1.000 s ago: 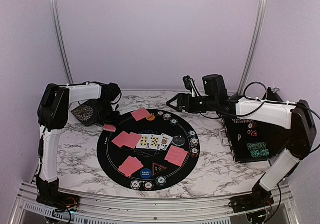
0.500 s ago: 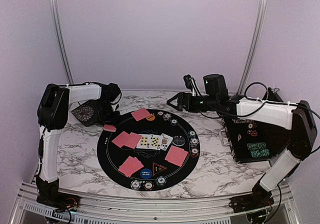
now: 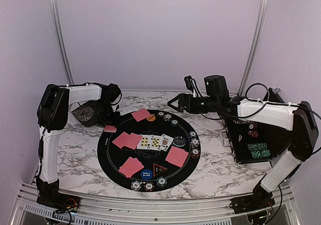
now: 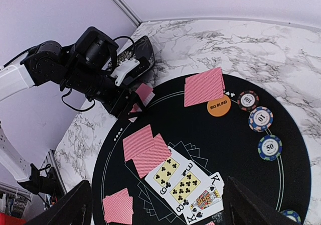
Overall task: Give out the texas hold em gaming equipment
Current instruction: Place the face-down deck piles on the poker table mat.
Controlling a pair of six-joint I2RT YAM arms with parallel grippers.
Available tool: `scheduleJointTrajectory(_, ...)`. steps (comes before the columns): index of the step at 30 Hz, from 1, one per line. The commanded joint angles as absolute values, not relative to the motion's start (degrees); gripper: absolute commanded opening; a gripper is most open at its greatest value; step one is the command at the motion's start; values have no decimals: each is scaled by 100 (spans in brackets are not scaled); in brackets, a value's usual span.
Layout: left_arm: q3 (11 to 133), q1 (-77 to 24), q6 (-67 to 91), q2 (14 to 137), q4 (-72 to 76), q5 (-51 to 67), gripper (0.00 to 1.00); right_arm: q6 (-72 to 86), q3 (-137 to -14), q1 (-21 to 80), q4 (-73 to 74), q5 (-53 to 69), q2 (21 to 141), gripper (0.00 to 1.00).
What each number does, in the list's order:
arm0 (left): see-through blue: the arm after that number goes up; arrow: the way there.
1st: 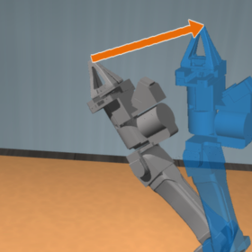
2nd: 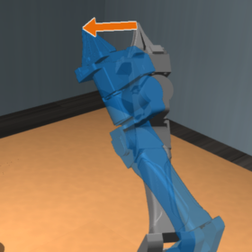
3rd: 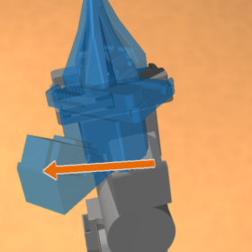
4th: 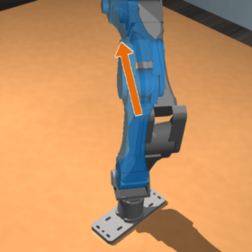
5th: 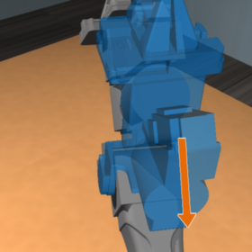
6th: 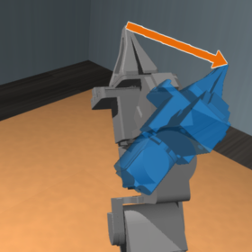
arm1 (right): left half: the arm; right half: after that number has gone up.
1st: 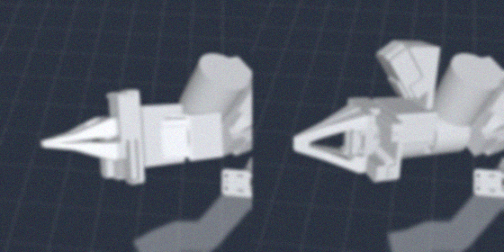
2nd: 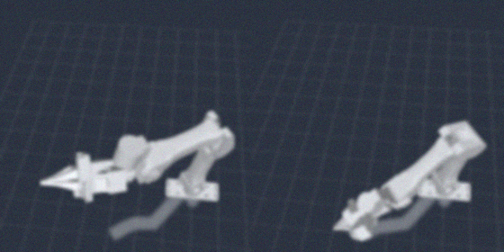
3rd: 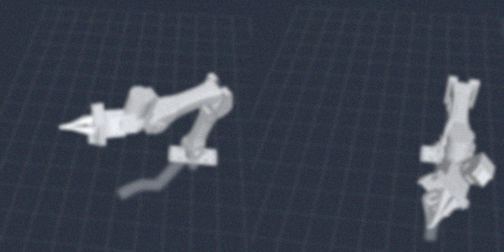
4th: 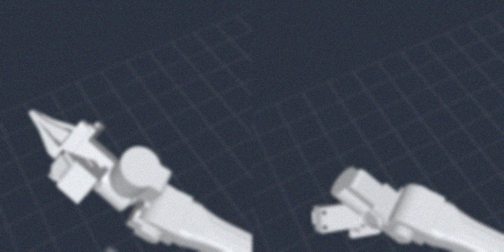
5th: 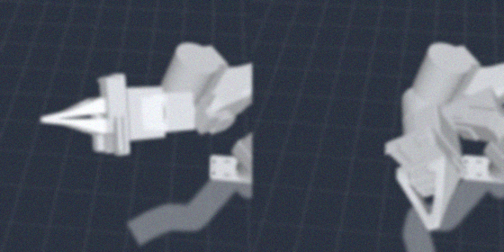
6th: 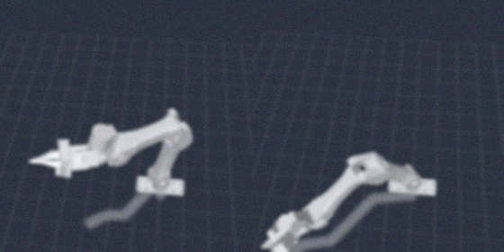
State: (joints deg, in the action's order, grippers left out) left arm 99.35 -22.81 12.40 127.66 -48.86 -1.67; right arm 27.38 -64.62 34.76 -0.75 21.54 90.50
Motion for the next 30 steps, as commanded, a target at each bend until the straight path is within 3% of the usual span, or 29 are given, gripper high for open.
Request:
scheduleJointTrajectory(1,9677,-2281,1189,12968,-4720,-96,72,2771,-6435,3428,-226,2176,8852,87)
scheduleJointTrajectory(15,9729,-2285,1109,12940,-4711,-114,78,2784,-6383,3428,-228,2096,8770,87)
scheduleJointTrajectory(30,10001,-2365,923,12768,-4720,-80,99,2796,-6368,3426,-204,1982,8685,88)
